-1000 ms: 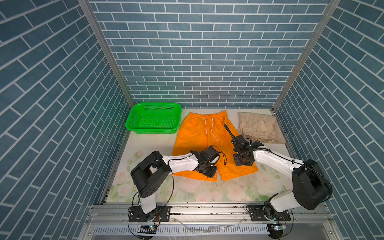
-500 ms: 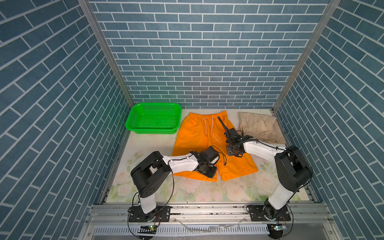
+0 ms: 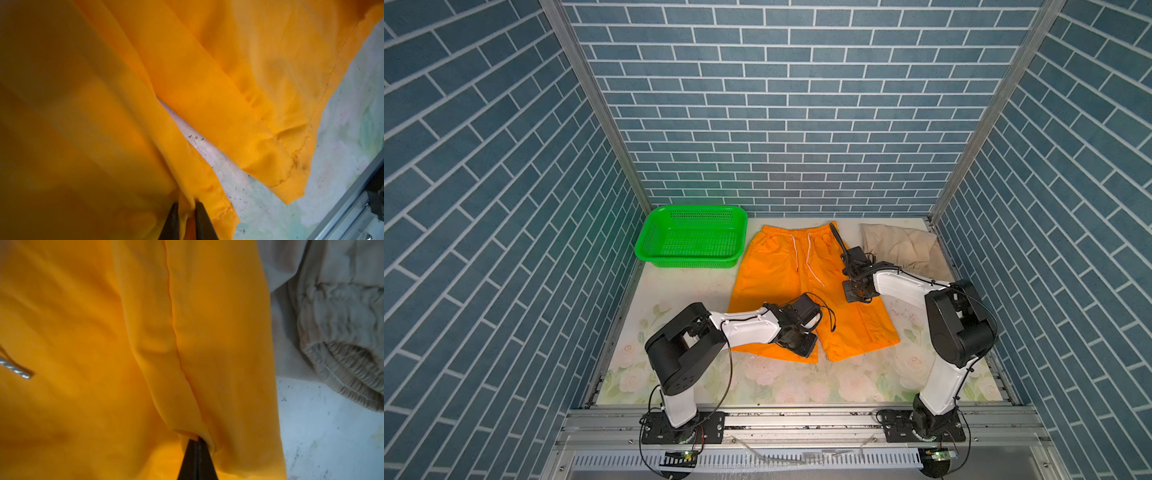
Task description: Fold and stack the shorts
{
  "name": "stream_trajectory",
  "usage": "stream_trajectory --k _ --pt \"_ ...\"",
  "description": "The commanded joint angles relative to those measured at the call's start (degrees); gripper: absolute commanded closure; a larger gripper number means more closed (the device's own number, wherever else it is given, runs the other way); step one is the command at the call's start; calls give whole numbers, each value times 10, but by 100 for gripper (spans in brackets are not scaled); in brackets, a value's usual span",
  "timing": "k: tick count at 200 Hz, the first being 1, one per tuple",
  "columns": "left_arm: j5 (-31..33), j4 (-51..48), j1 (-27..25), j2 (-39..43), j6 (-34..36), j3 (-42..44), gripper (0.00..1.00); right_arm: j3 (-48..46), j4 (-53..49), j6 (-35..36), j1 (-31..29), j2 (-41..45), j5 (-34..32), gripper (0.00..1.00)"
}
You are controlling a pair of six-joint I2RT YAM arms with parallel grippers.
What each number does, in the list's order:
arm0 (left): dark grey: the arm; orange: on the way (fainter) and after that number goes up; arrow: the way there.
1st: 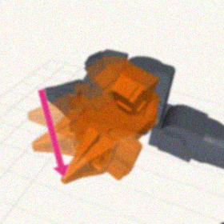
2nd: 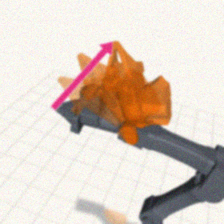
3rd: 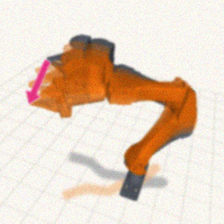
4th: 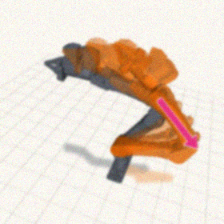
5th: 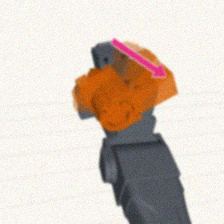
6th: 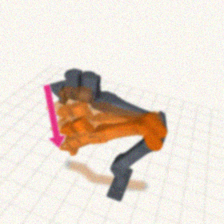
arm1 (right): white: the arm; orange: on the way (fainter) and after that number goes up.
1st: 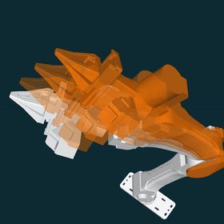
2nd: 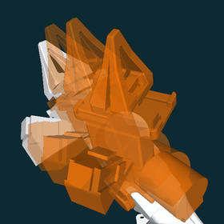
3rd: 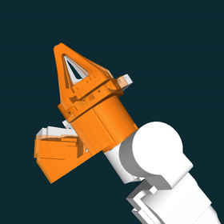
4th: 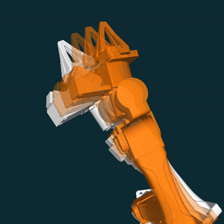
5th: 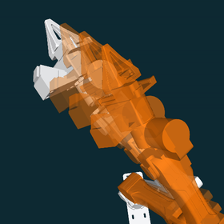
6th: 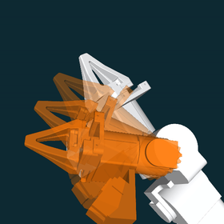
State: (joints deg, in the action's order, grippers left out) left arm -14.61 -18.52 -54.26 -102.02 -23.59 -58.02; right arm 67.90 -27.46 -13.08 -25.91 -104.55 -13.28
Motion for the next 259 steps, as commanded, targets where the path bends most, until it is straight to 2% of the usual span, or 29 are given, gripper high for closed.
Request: stream_trajectory --k 1,28,46,73,88,93,100,112,121,130,148,159,172,196,212,235,259 --pt "-3 -10 -3 5 0 2 83 46 -57 51 40 23 86 100" --pt "-7 -13 -3 1 0 1 84 69 -98 82 105 53 178 100" --pt "-8 -13 -3 -2 0 0 84 71 -102 90 163 65 294 100" --pt "-12 -15 -5 -8 4 -10 86 73 -101 94 235 40 406 100" --pt "-14 -20 -8 -11 10 -19 86 70 -96 87 265 20 443 100" --pt "-14 -22 -9 -12 10 -21 86 67 -89 81 273 16 444 95" --pt "-15 -23 -12 -13 12 -24 86 64 -83 72 282 14 440 81" --pt "-17 -24 -14 -16 15 -29 87 59 -71 59 296 20 438 79" --pt "-18 -25 -16 -18 16 -33 87 55 -63 47 301 33 415 69" --pt "-19 -27 -18 -19 15 -36 87 52 -67 43 298 53 364 59" --pt "-18 -27 -19 -21 16 -38 87 31 -82 26 282 116 256 48" --pt "-16 -27 -20 -21 15 -39 87 7 -93 19 250 164 193 43" --pt "-15 -27 -19 -21 12 -40 87 -36 -99 -4 179 223 101 37" --pt "-16 -21 -20 -23 6 -40 87 -111 -103 -84 49 291 -13 33" --pt "-21 -18 -21 -26 6 -40 88 -151 -107 -141 -11 303 -64 32" --pt "-30 -13 -21 -32 6 -39 88 -176 -110 -191 -45 266 -106 31" --pt "-38 -14 -20 -34 10 -39 88 -167 -113 -201 -52 208 -144 31"
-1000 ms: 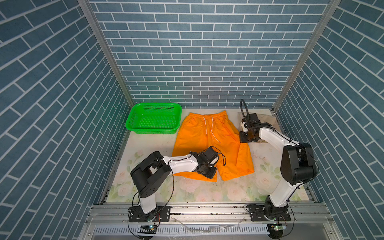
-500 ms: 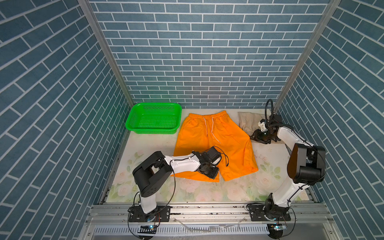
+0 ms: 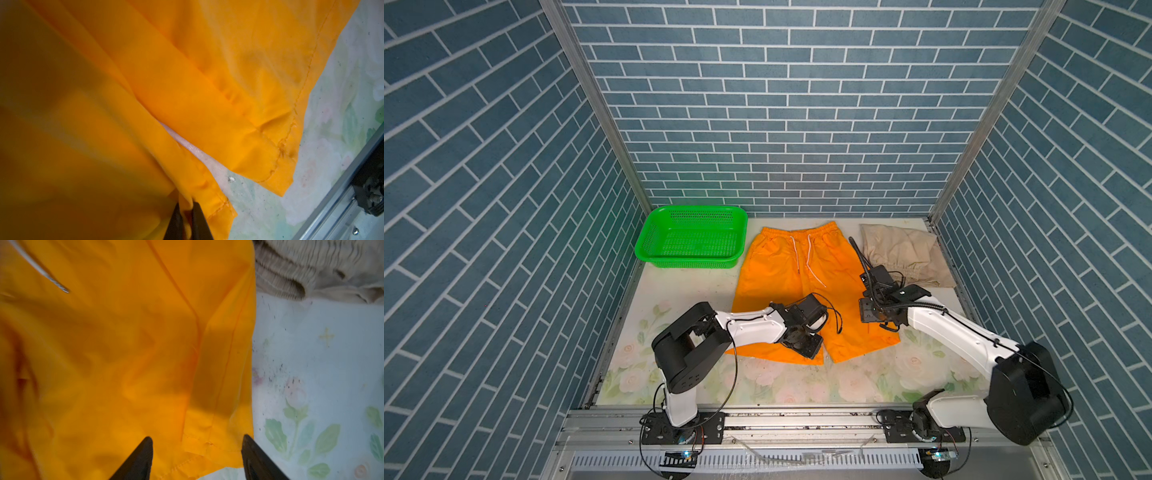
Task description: Fold and stack the shorts
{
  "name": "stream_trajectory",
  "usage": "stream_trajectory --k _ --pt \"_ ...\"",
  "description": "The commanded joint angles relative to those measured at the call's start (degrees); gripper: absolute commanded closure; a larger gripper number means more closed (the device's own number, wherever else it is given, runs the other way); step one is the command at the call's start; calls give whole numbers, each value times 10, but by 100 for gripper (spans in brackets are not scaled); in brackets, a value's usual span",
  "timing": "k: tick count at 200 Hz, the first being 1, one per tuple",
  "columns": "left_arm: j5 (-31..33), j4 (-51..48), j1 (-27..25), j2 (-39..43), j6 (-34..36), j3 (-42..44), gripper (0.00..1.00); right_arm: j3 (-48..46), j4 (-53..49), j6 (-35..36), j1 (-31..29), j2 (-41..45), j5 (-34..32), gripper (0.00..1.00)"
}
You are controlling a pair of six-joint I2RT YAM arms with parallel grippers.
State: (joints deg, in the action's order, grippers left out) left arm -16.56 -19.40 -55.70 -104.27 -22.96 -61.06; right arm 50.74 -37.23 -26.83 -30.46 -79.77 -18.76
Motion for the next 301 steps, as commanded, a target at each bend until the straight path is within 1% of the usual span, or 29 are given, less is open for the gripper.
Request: stream_trajectory --k 1,19,43,63,87,108,127,142,155,178,199,201,207,211,227,234,247,263,272,278,282,293,301 --pt "-18 -6 -6 -11 4 -8 88 5 -15 -63 -6 -42 -90 31" --pt "-17 -5 -6 -7 5 -6 88 3 19 -56 -6 -65 -89 31" --pt "-17 1 -6 -6 3 -4 88 5 58 -53 -6 -96 -68 32" --pt "-21 11 -7 -6 -2 1 88 17 59 -49 -6 -128 -65 37" --pt "-21 16 -8 -1 -5 7 89 19 44 -43 -4 -150 -85 55" --pt "-19 20 -8 3 -6 13 89 16 33 -41 5 -145 -90 81" --pt "-20 20 -8 3 -5 15 89 15 26 -32 11 -122 -86 100" --pt "-21 19 -8 3 -4 15 89 18 19 -18 24 -96 -69 100" --pt "-21 19 -8 3 -3 14 89 12 26 2 56 -63 -21 100" --pt "-21 19 -8 3 0 11 89 -23 38 13 158 8 98 100" --pt "-27 27 -10 0 -3 10 89 -68 43 9 256 71 167 100" --pt "-28 28 -11 0 -4 10 89 -72 44 9 264 76 173 96" --pt "-30 32 -12 0 -5 9 89 -84 52 8 288 87 192 78" --pt "-32 35 -13 -1 -5 7 89 -91 61 7 302 92 208 71" --pt "-40 36 -21 -10 -4 -10 89 -114 105 2 356 92 288 68" --pt "-42 36 -26 -16 -5 -20 89 -115 119 0 368 82 314 64" --pt "-49 37 -36 -26 -3 -47 89 -99 130 1 378 62 325 52" --pt "-51 37 -55 -43 -5 -89 88 -74 144 1 377 61 334 43" --pt "-56 33 -70 -55 -3 -118 83 -62 150 -1 377 70 334 41" --pt "-50 24 -81 -63 -3 -138 74 -53 150 1 376 75 334 40" --pt "-42 15 -87 -66 -3 -152 63 -46 148 5 375 79 334 39" --pt "-23 -13 -96 -69 0 -181 29 -32 146 16 365 88 333 38" --pt "0 -47 -94 -64 3 -197 11 -23 143 27 353 94 337 37"
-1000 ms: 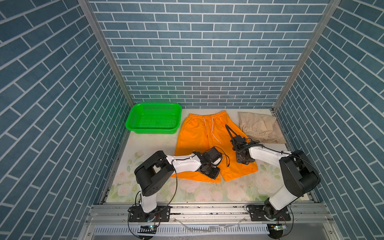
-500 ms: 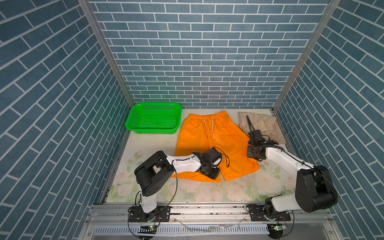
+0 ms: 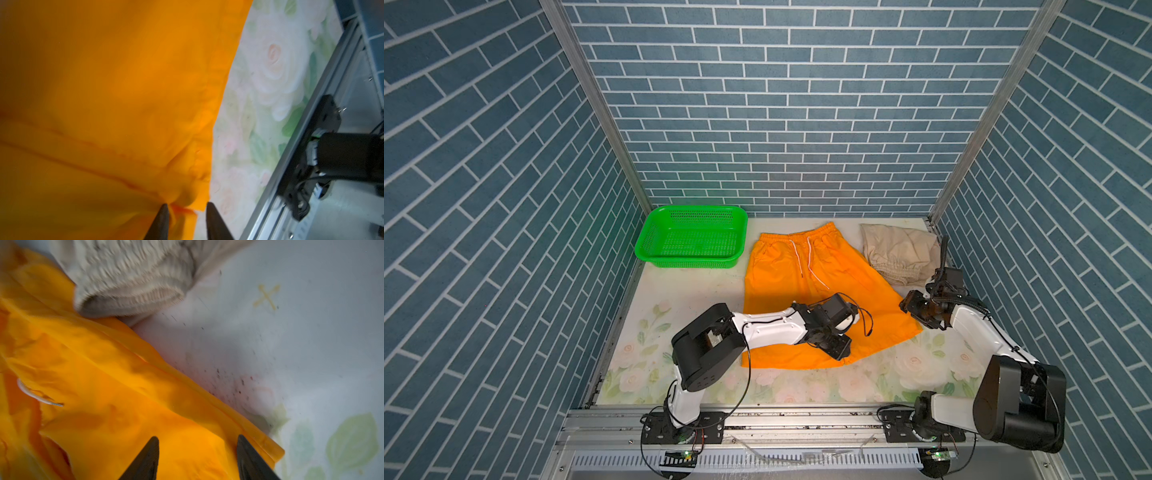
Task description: Fold and stack the shorts
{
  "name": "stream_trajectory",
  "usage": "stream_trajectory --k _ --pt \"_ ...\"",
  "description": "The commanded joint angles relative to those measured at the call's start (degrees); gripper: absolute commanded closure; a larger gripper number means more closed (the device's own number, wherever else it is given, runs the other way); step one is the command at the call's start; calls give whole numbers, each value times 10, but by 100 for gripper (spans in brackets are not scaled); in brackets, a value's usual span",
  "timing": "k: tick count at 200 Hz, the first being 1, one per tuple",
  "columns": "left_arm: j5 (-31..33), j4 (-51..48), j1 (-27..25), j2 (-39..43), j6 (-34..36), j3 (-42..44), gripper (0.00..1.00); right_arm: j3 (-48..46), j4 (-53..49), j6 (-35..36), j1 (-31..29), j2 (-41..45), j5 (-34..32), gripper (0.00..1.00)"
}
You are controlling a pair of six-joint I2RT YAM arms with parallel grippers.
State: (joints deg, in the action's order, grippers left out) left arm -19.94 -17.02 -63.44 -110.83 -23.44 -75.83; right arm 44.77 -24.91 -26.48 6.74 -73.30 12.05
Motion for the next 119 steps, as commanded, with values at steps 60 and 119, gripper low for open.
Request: stream_trajectory --k 60,119 --pt "223 -216 182 116 63 -66 0 16 58 29 -228 58 6 35" --pt "281 -93 346 -13 120 -169 0 -67 135 21 -408 79 1 34"
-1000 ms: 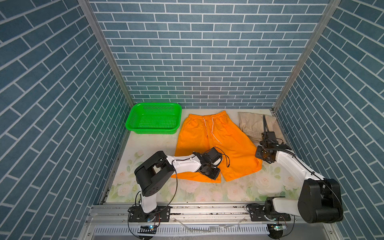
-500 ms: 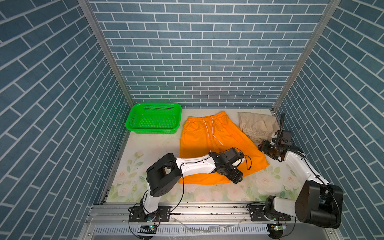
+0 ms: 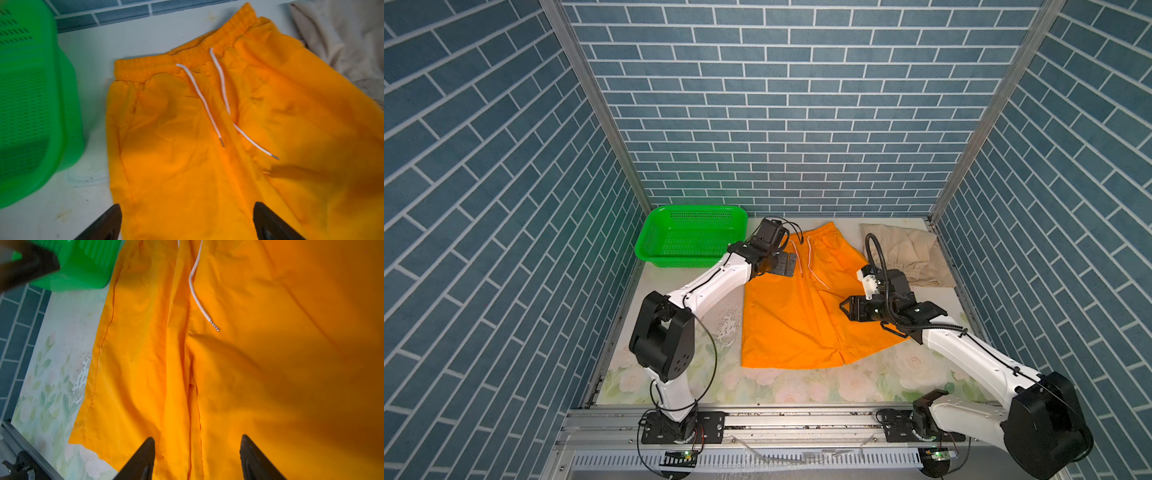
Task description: Fold and stack the shorts
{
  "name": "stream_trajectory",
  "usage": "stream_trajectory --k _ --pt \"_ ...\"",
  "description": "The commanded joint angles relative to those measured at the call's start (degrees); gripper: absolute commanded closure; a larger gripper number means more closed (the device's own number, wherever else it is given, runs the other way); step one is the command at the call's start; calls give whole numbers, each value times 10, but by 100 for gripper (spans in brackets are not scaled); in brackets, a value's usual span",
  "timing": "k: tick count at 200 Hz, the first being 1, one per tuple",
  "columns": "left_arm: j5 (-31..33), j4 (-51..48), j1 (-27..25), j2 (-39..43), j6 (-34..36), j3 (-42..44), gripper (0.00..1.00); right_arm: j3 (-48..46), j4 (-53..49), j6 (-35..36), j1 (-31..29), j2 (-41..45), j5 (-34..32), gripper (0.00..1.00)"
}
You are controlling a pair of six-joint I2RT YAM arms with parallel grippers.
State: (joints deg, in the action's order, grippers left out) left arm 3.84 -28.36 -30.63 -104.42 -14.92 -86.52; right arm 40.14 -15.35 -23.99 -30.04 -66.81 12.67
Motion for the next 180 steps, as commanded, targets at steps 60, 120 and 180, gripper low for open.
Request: stream_trajectory --k 60,120,180 --pt "142 -119 45 -182 54 -233 0 -47 99 -10 -77 -9 -6 34" --pt "104 -123 133 50 -106 1 0 -39 142 7 -78 -44 38 33" --pt "127 -2 221 187 -229 174 0 -45 200 27 -78 -89 101 33"
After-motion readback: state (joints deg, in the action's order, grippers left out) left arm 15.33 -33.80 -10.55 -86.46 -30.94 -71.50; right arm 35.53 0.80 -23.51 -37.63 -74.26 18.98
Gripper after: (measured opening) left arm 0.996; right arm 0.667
